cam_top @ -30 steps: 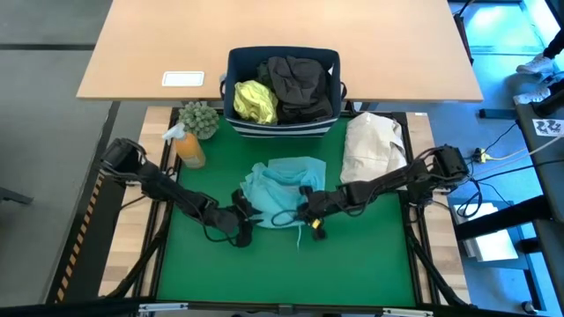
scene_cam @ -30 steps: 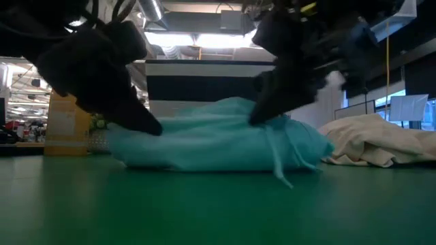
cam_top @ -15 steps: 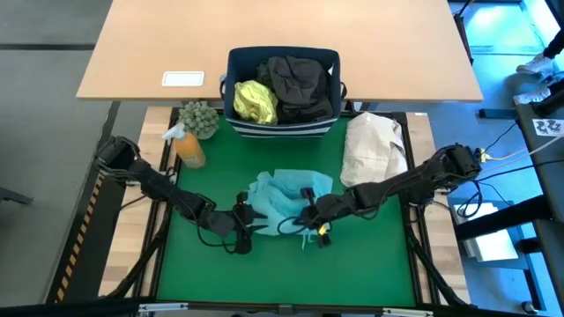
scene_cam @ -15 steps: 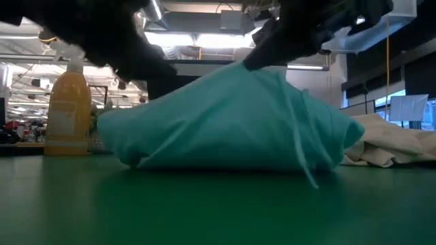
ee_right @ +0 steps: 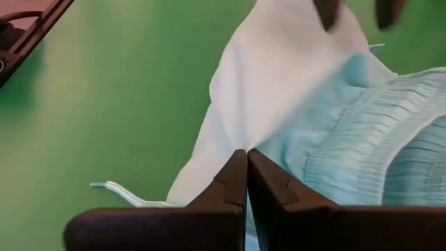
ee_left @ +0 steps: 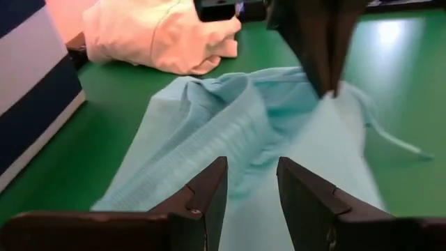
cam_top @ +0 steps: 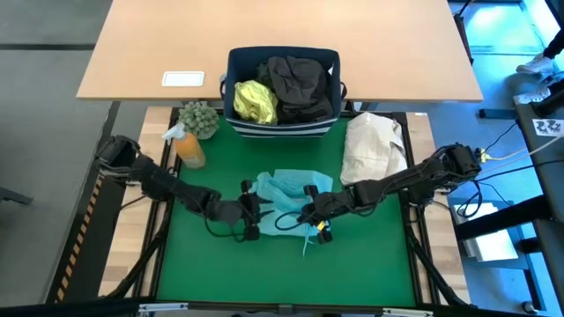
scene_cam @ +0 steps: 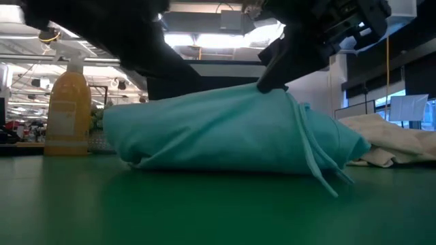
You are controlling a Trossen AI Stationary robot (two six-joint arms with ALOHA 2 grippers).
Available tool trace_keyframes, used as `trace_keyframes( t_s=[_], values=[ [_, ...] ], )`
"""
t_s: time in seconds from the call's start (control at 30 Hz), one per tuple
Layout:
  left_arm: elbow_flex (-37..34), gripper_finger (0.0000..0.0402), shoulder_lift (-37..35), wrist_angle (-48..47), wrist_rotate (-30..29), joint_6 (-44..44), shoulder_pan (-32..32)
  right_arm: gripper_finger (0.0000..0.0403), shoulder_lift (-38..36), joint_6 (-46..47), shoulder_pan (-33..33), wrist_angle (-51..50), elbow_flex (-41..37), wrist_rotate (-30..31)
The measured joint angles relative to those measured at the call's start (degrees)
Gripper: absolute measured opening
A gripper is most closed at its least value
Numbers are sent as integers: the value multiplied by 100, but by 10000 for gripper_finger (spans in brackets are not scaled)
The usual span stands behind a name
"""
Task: Fold laundry
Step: Fold the blue shorts
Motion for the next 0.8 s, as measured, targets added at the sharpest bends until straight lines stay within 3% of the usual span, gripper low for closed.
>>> trace_keyframes(
  t_s=[0.2,0.43,0.8],
  values=[
    [325,129,2,-223,1078,919,682,10,-1,15,0,8,0,2],
    [1006,154,2,-1427,2216,1584,1368,10,-1,15,-2,20,0,2],
    [1166,161,135,-1818,4049,2254,2316,10,1,-1,-4,126,-2,6]
  ],
)
